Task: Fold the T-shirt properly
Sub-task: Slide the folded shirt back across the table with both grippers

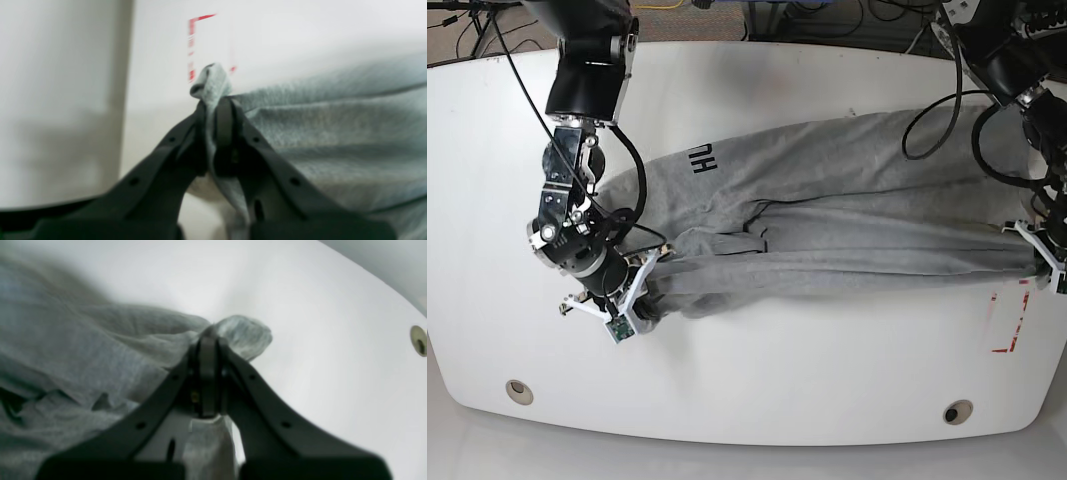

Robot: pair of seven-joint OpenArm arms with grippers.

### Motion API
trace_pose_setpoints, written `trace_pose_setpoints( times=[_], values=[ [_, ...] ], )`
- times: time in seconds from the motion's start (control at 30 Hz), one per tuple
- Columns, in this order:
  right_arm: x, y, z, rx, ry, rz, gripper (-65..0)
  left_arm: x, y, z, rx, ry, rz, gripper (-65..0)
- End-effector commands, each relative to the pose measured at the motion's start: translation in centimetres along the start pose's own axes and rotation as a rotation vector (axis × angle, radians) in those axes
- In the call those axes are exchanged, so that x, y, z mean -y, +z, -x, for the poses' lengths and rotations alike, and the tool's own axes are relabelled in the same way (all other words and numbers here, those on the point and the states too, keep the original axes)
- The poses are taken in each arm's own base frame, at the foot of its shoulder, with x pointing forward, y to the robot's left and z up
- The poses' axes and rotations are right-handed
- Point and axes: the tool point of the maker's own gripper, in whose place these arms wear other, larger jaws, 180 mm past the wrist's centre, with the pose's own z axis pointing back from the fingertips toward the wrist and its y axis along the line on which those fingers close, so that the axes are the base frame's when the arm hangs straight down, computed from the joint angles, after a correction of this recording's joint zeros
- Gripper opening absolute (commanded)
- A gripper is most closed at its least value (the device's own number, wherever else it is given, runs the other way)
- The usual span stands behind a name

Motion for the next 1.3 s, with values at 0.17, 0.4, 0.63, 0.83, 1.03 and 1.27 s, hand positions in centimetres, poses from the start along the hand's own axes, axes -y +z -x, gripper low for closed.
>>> trace_pose_setpoints(
  times=[0.17, 0.4, 0.63, 0.83, 1.03, 1.27],
  values=[
    [0.1, 2.7, 0.1, 0.033, -0.019, 0.052, -65.0, -1.1, 2.1, -0.2, -0.012, -0.054, -0.058, -65.0],
    [-0.8, 4.5, 2.3, 0.015, -0.083, 0.044, -65.0, -2.1, 3.7, 3.1, -0.104, -0.048, -0.098, -65.0],
    [-1.5, 5.6, 5.7, -0.027, -0.173, 0.019, -65.0, -1.9, 4.5, 6.9, -0.214, -0.057, -0.089, -65.0],
    [-2.5, 6.2, 7.9, -0.057, -0.220, -0.006, -65.0, -0.9, 5.2, 9.8, -0.289, -0.082, -0.060, -65.0],
    [-3.3, 6.6, 9.7, -0.097, -0.235, -0.018, -65.0, 0.7, 5.6, 12.2, -0.353, -0.123, -0.011, -65.0],
    [-3.8, 6.9, 10.8, -0.123, -0.243, -0.023, -57.7, 2.1, 6.0, 13.8, -0.393, -0.155, 0.032, -61.9]
  ],
)
